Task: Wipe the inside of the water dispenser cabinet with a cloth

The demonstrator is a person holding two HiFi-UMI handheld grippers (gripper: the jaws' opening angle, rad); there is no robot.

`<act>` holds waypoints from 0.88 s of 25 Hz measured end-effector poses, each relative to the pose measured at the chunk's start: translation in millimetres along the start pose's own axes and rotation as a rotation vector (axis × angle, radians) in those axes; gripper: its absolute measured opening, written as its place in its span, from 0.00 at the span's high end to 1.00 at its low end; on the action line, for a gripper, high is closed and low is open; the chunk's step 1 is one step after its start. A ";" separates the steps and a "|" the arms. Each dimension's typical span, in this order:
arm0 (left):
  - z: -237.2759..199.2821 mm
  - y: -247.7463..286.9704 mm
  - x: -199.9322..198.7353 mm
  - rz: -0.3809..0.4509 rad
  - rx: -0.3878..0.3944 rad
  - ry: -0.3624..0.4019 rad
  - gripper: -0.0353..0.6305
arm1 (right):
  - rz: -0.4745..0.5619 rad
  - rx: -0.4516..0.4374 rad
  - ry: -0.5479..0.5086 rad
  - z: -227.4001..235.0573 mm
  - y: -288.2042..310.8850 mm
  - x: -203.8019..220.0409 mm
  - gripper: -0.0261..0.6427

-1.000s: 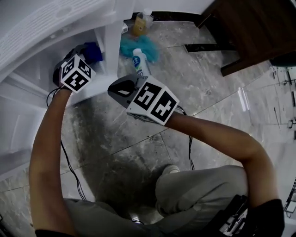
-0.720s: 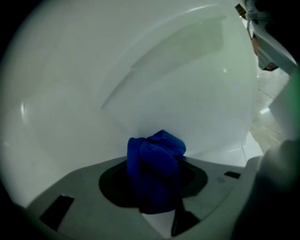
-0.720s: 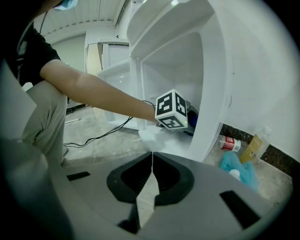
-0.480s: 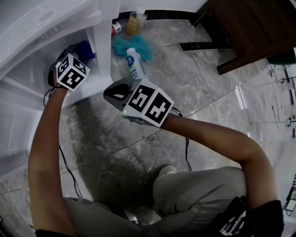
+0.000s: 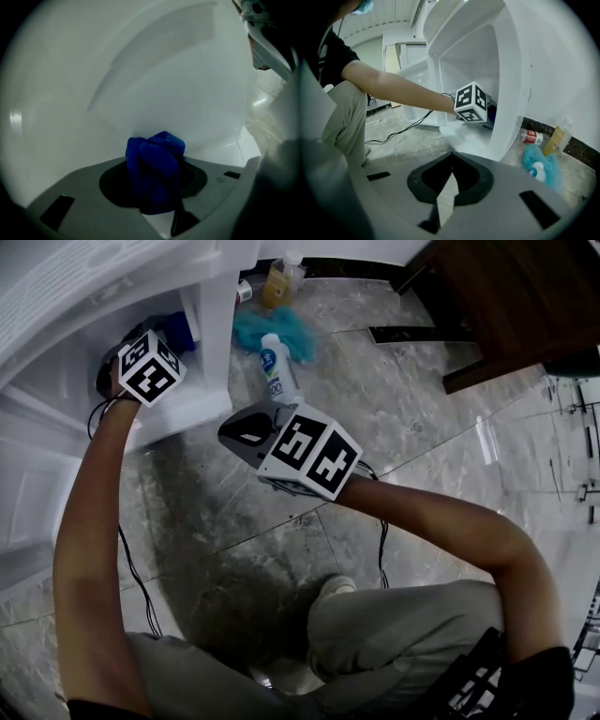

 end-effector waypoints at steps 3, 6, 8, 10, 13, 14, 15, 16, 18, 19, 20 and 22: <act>-1.2 0.0 -1.4 -0.001 -0.057 -0.021 0.70 | -0.014 0.006 0.013 -1.4 -3.9 7.9 0.96; 8.2 -5.5 1.5 0.016 -0.069 -0.050 0.70 | -0.009 0.004 0.023 0.8 -0.9 6.8 0.96; 16.1 -11.0 2.7 0.018 -0.042 -0.017 0.70 | -0.001 -0.007 0.015 2.1 5.1 2.6 0.96; 22.4 -13.5 0.5 0.012 -0.025 0.068 0.70 | 0.004 -0.018 0.002 2.7 11.5 0.2 0.96; 20.9 -8.5 -3.3 0.000 -0.018 0.131 0.70 | 0.009 -0.023 -0.004 1.4 16.3 0.3 0.96; 17.3 -5.6 -3.9 -0.002 -0.021 0.128 0.70 | 0.008 -0.025 -0.003 0.7 16.0 0.5 0.96; 12.7 -2.8 -4.1 -0.006 -0.025 0.118 0.70 | 0.003 -0.027 -0.002 0.1 14.8 0.8 0.96; 7.5 -0.1 -4.1 -0.011 -0.026 0.103 0.70 | -0.003 -0.030 0.001 -0.5 13.1 1.3 0.96; -1.0 3.4 -3.4 -0.022 -0.016 0.067 0.70 | -0.016 -0.033 0.012 -2.4 10.1 4.0 0.96; -3.2 3.8 -2.7 -0.022 -0.008 0.046 0.70 | -0.023 -0.033 0.016 -3.8 8.9 5.6 0.96; -4.2 3.1 -1.8 -0.018 0.000 0.017 0.70 | -0.030 -0.033 0.017 -5.6 8.0 6.7 0.96; -4.4 -0.7 1.5 -0.009 0.018 -0.076 0.70 | -0.041 -0.035 0.008 -8.0 7.6 6.4 0.96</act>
Point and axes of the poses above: the fingertips, and each gripper's own axes: y forward along the fingers, z to its right, x out of its underside, the point moved 9 cm from there along -y, backward along the fingers, and after that the axes turned 15 degrees about -y, right-handed, at the moved point
